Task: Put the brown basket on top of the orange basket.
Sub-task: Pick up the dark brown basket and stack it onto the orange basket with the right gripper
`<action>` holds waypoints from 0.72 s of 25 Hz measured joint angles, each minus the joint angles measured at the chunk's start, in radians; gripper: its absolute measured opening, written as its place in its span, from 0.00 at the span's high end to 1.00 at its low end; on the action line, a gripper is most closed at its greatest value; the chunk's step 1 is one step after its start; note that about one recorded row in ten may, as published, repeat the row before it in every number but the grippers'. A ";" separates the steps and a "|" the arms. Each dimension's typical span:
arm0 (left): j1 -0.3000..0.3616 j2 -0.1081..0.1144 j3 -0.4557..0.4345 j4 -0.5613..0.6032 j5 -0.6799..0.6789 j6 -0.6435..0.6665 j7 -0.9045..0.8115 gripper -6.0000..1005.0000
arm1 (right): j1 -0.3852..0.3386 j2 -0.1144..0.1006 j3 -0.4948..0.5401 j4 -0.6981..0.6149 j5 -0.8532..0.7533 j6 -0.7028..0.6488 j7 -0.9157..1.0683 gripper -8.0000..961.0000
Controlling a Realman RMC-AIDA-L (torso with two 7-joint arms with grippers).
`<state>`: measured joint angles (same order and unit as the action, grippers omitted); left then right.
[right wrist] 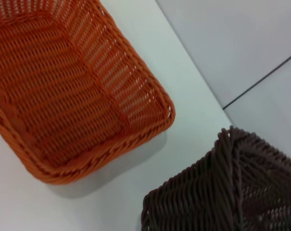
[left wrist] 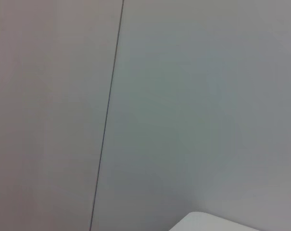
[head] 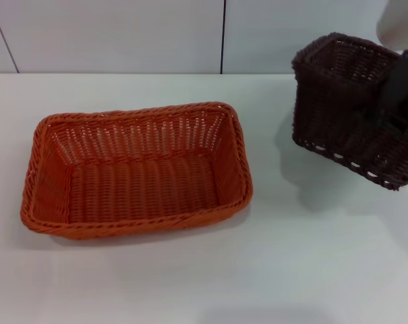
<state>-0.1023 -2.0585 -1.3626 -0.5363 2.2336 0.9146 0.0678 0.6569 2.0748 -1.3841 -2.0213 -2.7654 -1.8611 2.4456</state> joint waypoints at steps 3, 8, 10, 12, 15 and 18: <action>-0.005 0.000 -0.002 0.008 0.000 0.000 0.000 0.21 | 0.017 -0.001 -0.012 -0.012 -0.002 0.015 -0.020 0.78; -0.006 0.000 -0.012 0.011 0.000 0.000 0.000 0.21 | 0.030 -0.002 -0.070 -0.032 -0.003 0.089 -0.109 0.78; -0.006 0.000 -0.013 0.011 0.000 0.000 0.000 0.21 | 0.032 -0.002 -0.114 -0.033 -0.003 0.123 -0.166 0.78; -0.006 0.000 -0.013 0.013 -0.003 0.000 0.000 0.21 | 0.032 -0.001 -0.169 -0.034 -0.005 0.154 -0.228 0.78; -0.007 -0.002 -0.013 0.015 -0.006 -0.001 -0.003 0.21 | 0.027 0.000 -0.257 -0.033 -0.015 0.181 -0.314 0.78; -0.006 -0.003 -0.013 0.018 -0.007 -0.002 -0.016 0.21 | -0.010 0.001 -0.346 -0.033 -0.020 0.238 -0.441 0.78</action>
<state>-0.1084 -2.0615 -1.3760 -0.5184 2.2269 0.9121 0.0518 0.6473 2.0759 -1.7304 -2.0544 -2.7858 -1.6230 2.0048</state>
